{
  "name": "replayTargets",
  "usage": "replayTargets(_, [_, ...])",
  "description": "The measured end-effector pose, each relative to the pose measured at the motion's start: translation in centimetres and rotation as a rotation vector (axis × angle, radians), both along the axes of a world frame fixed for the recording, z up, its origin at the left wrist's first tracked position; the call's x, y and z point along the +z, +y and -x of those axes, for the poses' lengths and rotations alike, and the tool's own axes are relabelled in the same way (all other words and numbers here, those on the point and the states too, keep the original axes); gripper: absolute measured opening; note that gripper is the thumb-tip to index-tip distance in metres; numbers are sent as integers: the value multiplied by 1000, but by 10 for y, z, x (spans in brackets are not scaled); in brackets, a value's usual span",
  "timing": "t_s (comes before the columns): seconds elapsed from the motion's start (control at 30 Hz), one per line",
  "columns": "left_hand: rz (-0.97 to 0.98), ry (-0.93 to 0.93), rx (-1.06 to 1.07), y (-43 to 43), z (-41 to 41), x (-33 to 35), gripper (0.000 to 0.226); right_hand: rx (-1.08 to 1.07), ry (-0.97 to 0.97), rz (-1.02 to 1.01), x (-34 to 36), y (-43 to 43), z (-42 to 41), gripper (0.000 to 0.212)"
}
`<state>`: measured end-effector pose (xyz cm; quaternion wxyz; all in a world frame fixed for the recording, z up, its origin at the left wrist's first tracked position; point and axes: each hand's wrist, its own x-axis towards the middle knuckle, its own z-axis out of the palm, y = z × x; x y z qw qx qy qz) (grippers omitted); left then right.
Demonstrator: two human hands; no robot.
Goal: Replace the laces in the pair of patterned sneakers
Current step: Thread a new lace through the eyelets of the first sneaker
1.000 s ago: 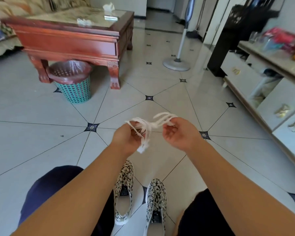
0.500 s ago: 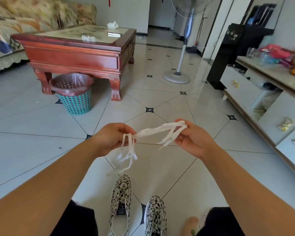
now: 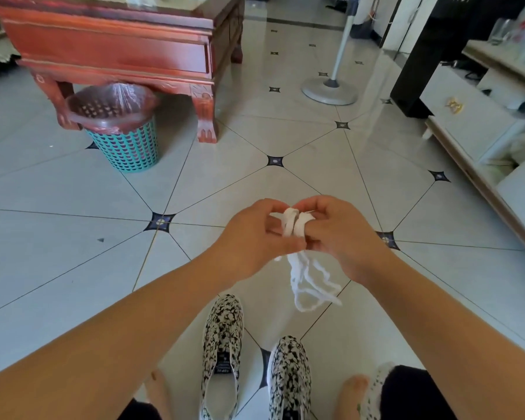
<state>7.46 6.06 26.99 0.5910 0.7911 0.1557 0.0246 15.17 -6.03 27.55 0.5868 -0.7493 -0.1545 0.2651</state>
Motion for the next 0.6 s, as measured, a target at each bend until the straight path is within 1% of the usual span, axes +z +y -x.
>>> replayTargets(0.07, [-49,-6,21,2,-1,-1,30,-2,-28,23,0,3,1,19])
replayTargets(0.1, [-41,2,12,3,1,-2,23,1,-39,32,0,3,1,20])
replayTargets(0.2, [52,21,48,5,6,-3,7,-1,-49,37,0,2,4,21])
replayTargets(0.27, [163,47,118,7,9,-4,3,9,-83,58,0,-1,7,14])
replayTargets(0.33, [339,78,158,9,11,-1,7,8,-79,73,-1,-4,8,4])
replayTargets(0.4, [416,91,131,9,14,2,13,22,43,34,-1,-6,9,4])
replayTargets(0.5, [326,86,64,4,17,2,24,50,248,-91,2,-8,9,6])
replayTargets(0.57, [285,64,101,6,18,2,24,22,283,-95,4,-11,5,10])
replayTargets(0.6, [276,56,141,9,17,0,23,21,253,-49,4,-15,2,13])
